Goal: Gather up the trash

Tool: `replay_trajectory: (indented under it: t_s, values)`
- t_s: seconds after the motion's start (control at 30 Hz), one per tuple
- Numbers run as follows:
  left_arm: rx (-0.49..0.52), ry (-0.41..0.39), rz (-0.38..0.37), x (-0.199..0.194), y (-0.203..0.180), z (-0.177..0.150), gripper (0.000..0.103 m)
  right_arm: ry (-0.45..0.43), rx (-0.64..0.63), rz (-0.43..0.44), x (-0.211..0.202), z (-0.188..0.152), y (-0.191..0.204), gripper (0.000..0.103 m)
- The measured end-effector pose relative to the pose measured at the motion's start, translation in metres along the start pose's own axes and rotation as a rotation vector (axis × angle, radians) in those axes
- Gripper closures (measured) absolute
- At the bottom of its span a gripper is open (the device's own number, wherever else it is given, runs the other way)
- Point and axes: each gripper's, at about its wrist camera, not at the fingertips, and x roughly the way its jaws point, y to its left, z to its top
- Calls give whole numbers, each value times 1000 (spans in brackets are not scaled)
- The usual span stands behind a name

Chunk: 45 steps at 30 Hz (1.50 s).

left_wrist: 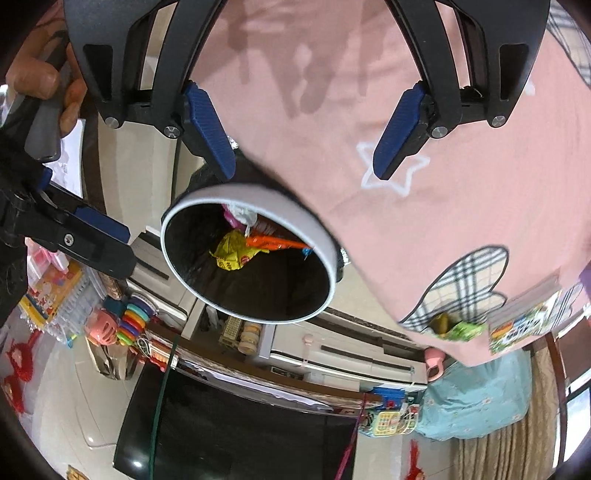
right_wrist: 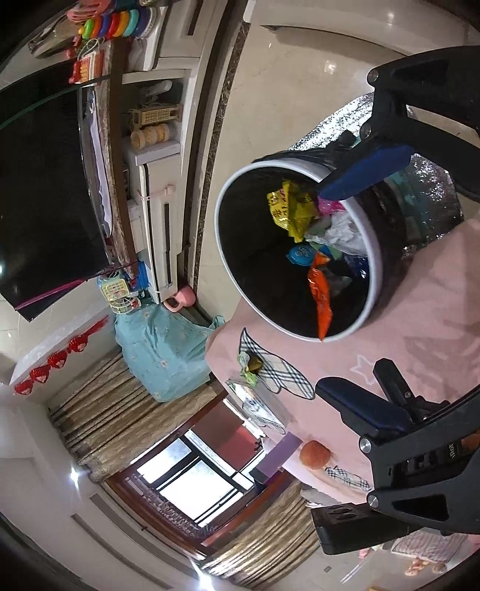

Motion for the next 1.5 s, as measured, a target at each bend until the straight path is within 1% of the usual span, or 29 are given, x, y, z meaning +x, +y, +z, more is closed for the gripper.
replay_trajectory:
  t_s: [0.33, 0.57, 0.67, 0.77, 0.87, 0.9, 0.97, 1.0, 1.03, 1.1, 1.17, 1.2, 1.23, 1.3, 1.37, 1.43, 1.5]
  values:
    - [-77, -72, 11, -36, 27, -36, 21, -25, 18, -10, -15, -32, 12, 3]
    - [-106, -119, 28, -56, 36, -65, 18, -50, 3, -36, -22, -59, 19, 1]
    - [-107, -138, 42, -61, 36, -75, 18, -59, -25, -56, -23, -72, 25, 1]
    - [-107, -160, 66, -67, 36, -82, 18, -67, -69, -95, -26, -86, 34, 1]
    - [-103, -213, 99, -80, 37, -89, 18, -82, -105, -144, -30, -95, 40, 1]
    - [-102, -251, 117, -88, 37, -90, 18, -91, -115, -158, -32, -96, 42, 1]
    - [-103, -322, 137, -101, 38, -91, 18, -132, -150, -189, -41, -97, 48, 1]
    - [-100, -372, 153, -111, 38, -91, 17, -147, -162, -189, -46, -97, 51, 1]
    - [-98, -406, 168, -117, 38, -91, 16, -182, -188, -201, -52, -96, 56, 1]
    - [-89, -483, 208, -130, 37, -93, 8, -275, -250, -232, -69, -93, 68, 0]
    - [-76, -538, 255, -135, 34, -96, 5, -381, -311, -255, -87, -96, 80, 0]
    - [-72, -561, 267, -137, 33, -99, 3, -412, -330, -256, -92, -97, 84, 0]
    - [-74, -566, 280, -137, 33, -101, 1, -447, -354, -256, -97, -100, 88, 0]
    - [-80, -540, 308, -135, 35, -104, 0, -483, -381, -263, -102, -109, 93, 0]
    - [-85, -535, 318, -130, 39, -107, 0, -494, -395, -290, -100, -115, 94, 0]
    - [-84, -530, 333, -127, 40, -111, 0, -468, -375, -319, -94, -120, 92, 0]
    - [-79, -526, 348, -123, 41, -115, 0, -469, -359, -321, -92, -125, 88, 0]
